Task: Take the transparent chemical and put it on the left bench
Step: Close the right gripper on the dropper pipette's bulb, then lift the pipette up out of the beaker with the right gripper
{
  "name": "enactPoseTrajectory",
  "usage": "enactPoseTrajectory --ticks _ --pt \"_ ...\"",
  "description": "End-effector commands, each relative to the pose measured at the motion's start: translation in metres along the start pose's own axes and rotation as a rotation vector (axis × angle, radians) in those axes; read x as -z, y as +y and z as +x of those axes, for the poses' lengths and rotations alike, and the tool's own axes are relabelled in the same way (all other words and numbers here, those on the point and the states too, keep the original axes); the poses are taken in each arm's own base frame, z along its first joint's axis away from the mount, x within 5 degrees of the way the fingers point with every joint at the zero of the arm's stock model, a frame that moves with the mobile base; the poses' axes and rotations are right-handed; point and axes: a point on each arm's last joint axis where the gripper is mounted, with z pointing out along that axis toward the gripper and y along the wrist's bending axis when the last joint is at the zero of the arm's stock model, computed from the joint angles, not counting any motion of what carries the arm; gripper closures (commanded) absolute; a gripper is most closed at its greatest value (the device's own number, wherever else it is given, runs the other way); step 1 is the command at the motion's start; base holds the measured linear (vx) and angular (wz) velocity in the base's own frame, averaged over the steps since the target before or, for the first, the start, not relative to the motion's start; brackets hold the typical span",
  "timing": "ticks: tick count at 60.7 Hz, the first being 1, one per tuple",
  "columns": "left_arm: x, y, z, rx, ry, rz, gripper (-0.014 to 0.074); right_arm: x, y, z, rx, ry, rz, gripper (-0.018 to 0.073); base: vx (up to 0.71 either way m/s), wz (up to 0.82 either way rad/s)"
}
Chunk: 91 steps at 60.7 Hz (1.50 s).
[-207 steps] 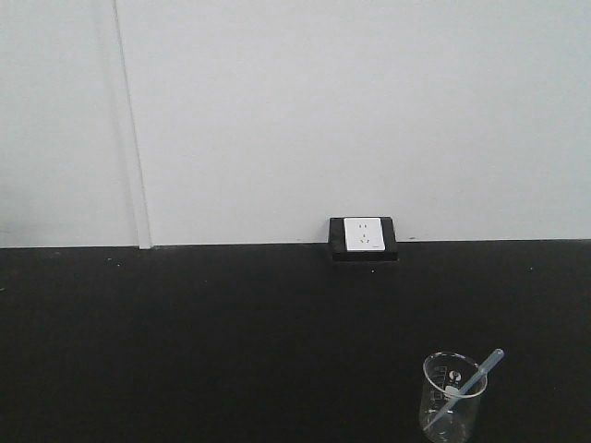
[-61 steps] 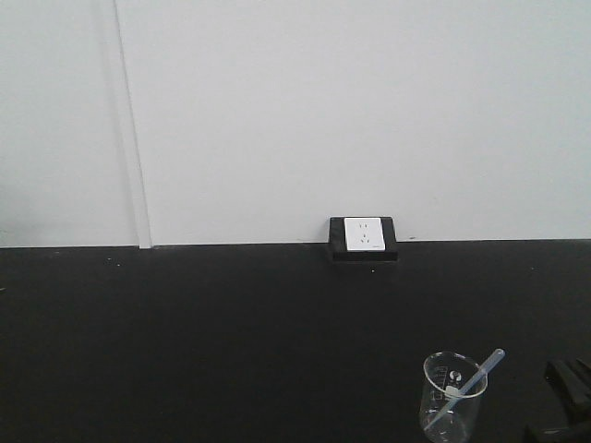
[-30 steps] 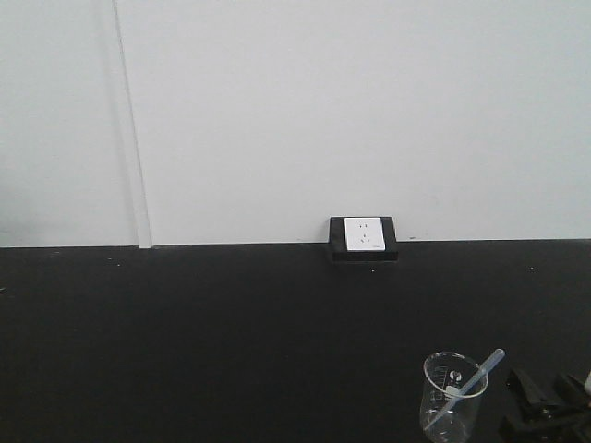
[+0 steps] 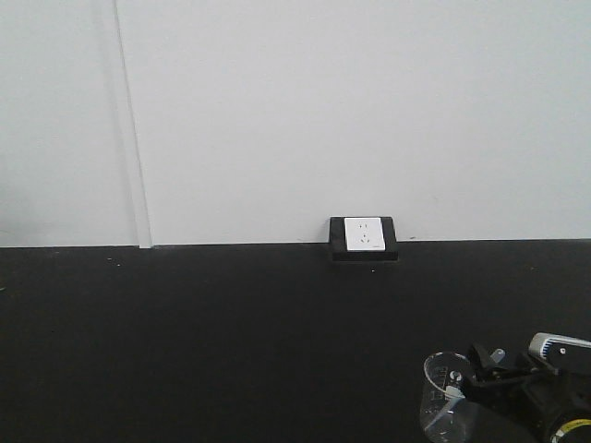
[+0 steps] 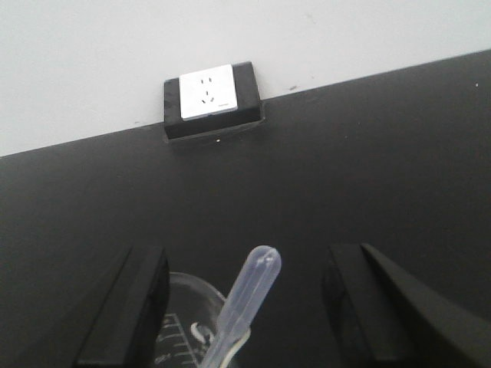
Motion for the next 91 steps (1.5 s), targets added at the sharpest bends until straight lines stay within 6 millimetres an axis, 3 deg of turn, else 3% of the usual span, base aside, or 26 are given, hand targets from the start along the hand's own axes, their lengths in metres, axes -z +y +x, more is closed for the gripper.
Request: enactPoseTrajectory --ticks 1,15,42,52,59,67,75,86,91 --pt "0.001 0.000 -0.003 0.009 -0.081 -0.002 0.0600 -0.011 0.005 -0.021 -0.020 -0.131 -0.031 0.0064 0.00 0.00" --pt "0.001 0.000 -0.003 0.009 -0.081 -0.002 0.0600 -0.020 0.003 -0.017 -0.023 -0.116 -0.017 0.0125 0.00 0.00" --pt "0.001 0.000 -0.003 0.009 -0.081 -0.002 0.0600 -0.019 0.003 -0.021 -0.024 -0.162 -0.026 0.0459 0.00 0.00" --pt "0.001 0.000 -0.003 0.009 -0.081 -0.002 0.0600 -0.015 0.006 -0.033 -0.019 -0.224 -0.046 0.0531 0.00 0.00" --pt "0.001 0.000 -0.003 0.009 -0.081 -0.002 0.0600 -0.005 0.013 -0.054 0.001 -0.280 -0.077 0.0566 0.00 0.00" --pt "0.001 0.000 -0.003 0.009 -0.081 -0.002 0.0600 0.024 0.025 -0.081 0.045 -0.346 -0.142 0.0567 0.00 0.00" --pt "0.001 0.000 -0.003 0.009 -0.081 -0.002 0.0600 0.076 0.042 -0.099 0.161 -0.421 -0.253 0.0564 0.00 0.00" --pt "0.001 0.000 -0.003 0.009 -0.081 -0.002 0.0600 0.141 0.043 -0.091 0.189 -0.444 -0.263 0.0563 0.00 0.00" --pt "0.001 0.000 -0.003 0.009 -0.081 -0.002 0.0600 0.162 0.041 -0.082 0.202 -0.405 -0.241 0.0562 0.00 0.00"
